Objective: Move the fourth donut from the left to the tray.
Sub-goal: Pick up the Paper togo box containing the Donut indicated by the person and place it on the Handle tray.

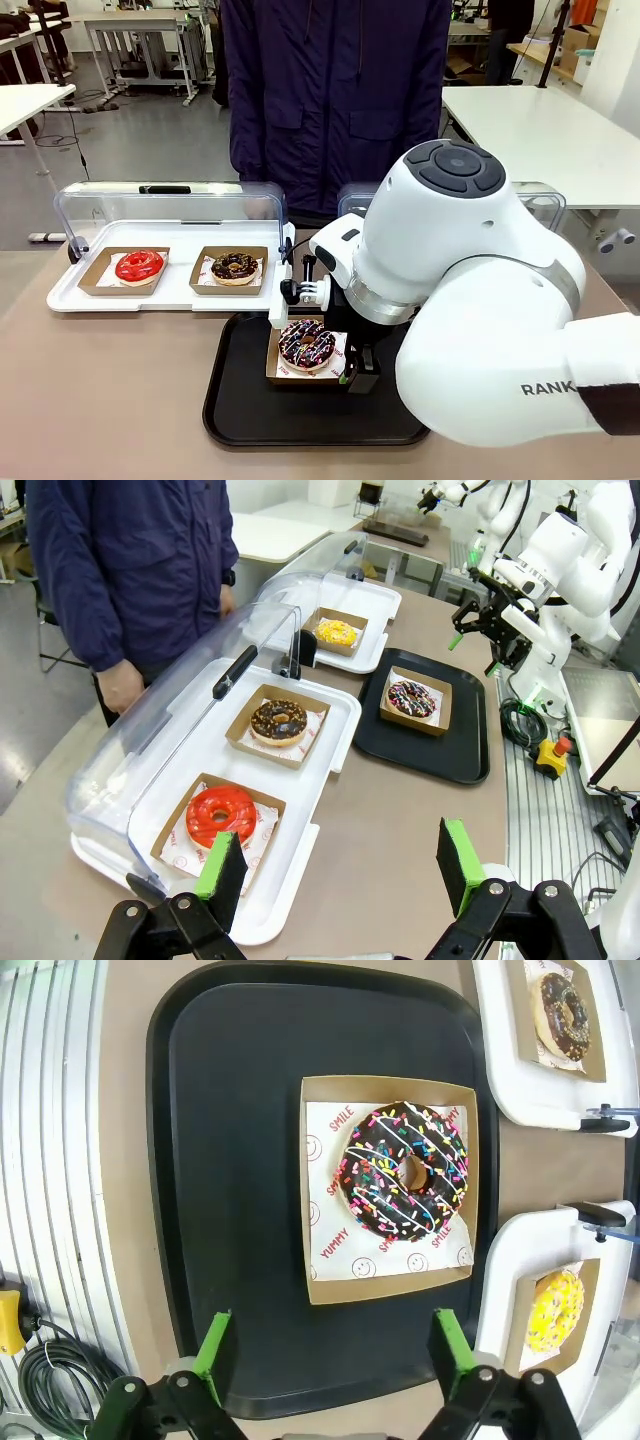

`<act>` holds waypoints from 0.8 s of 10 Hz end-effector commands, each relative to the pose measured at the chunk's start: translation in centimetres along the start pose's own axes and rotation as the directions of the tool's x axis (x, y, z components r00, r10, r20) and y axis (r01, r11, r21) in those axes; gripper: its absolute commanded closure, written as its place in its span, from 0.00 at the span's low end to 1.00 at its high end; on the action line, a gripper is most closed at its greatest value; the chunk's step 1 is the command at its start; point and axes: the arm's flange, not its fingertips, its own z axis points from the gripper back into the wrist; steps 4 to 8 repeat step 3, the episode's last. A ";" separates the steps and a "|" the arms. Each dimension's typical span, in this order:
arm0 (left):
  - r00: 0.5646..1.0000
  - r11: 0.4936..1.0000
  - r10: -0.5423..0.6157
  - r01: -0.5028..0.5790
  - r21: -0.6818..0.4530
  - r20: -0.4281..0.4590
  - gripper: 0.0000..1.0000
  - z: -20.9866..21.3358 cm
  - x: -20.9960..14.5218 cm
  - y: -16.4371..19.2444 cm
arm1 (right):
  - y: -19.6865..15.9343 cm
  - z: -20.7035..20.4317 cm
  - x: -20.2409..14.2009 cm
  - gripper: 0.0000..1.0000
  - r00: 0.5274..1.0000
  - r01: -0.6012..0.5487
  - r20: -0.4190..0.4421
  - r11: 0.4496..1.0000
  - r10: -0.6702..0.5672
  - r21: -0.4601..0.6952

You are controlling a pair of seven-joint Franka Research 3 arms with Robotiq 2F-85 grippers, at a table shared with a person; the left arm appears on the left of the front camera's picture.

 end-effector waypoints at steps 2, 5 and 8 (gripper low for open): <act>1.000 1.000 0.004 -0.004 0.005 -0.011 0.00 -0.2 0.0 -0.3 | 0.1 0.0 0.2 0.00 1.000 0.013 -0.006 1.000 -0.014 -0.012; 1.000 1.000 0.004 -0.004 0.005 -0.011 0.00 -0.2 0.0 -0.3 | 0.1 0.0 0.2 0.00 1.000 0.013 -0.006 1.000 -0.014 -0.012; 1.000 1.000 0.004 -0.004 0.005 -0.011 0.00 -0.2 0.0 -0.3 | 0.1 0.0 0.2 0.00 1.000 0.013 -0.006 1.000 -0.014 -0.012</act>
